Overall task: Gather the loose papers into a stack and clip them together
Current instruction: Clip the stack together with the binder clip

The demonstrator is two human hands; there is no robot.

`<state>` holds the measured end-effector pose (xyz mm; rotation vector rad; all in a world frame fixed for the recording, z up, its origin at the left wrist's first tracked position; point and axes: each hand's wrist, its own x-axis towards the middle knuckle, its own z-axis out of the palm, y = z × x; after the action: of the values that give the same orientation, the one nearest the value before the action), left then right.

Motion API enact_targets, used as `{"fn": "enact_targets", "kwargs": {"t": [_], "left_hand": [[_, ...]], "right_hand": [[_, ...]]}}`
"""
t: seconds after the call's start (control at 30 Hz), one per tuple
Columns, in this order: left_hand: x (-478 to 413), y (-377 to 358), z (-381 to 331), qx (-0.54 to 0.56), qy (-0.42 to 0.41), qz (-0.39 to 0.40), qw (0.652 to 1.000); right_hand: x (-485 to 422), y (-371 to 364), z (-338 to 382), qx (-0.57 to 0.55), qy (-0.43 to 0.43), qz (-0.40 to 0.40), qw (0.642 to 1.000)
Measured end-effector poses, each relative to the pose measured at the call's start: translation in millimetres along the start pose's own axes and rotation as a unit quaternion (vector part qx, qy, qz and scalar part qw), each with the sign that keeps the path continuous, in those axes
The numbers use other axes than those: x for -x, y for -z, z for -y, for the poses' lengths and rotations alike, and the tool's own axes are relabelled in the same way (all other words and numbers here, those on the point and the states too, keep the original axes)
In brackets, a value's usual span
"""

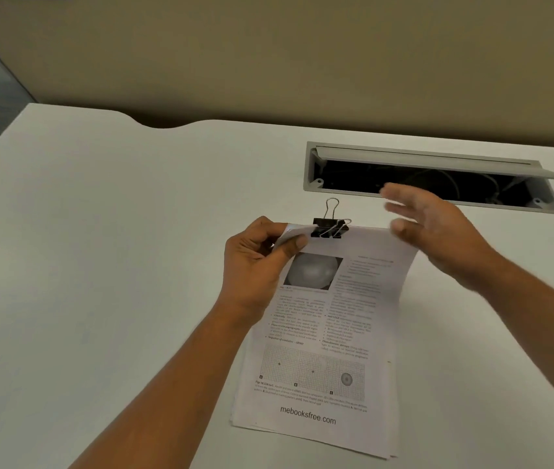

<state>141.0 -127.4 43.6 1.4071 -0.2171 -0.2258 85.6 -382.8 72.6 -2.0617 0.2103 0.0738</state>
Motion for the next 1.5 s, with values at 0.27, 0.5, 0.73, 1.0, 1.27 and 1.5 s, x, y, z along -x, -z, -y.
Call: {"fn": "enact_targets", "kwargs": {"t": [0.27, 0.5, 0.73, 1.0, 1.27, 1.5], "left_hand": [[-7, 11, -3, 0.179, 0.117, -0.063, 0.975], [6, 34, 12, -0.076, 0.267, -0.025, 0.960], [4, 73, 20, -0.141, 0.231, -0.099, 0.958], [-75, 106, 30, -0.322, 0.126, -0.127, 0.930], [-101, 127, 48, -0.500, 0.132, -0.158, 0.841], [-106, 124, 46, -0.511, 0.130, -0.151, 0.836]], "right_hand": [[72, -49, -33, -0.259, -0.156, -0.025, 0.953], [62, -92, -39, -0.323, -0.208, -0.112, 0.916], [-7, -115, -20, -0.283, -0.220, -0.091, 0.929], [-101, -126, 8, -0.128, -0.164, -0.091, 0.974], [-97, -148, 1, 0.076, -0.086, -0.116, 0.987], [-93, -147, -2, 0.083, -0.056, -0.098, 0.990]]}}
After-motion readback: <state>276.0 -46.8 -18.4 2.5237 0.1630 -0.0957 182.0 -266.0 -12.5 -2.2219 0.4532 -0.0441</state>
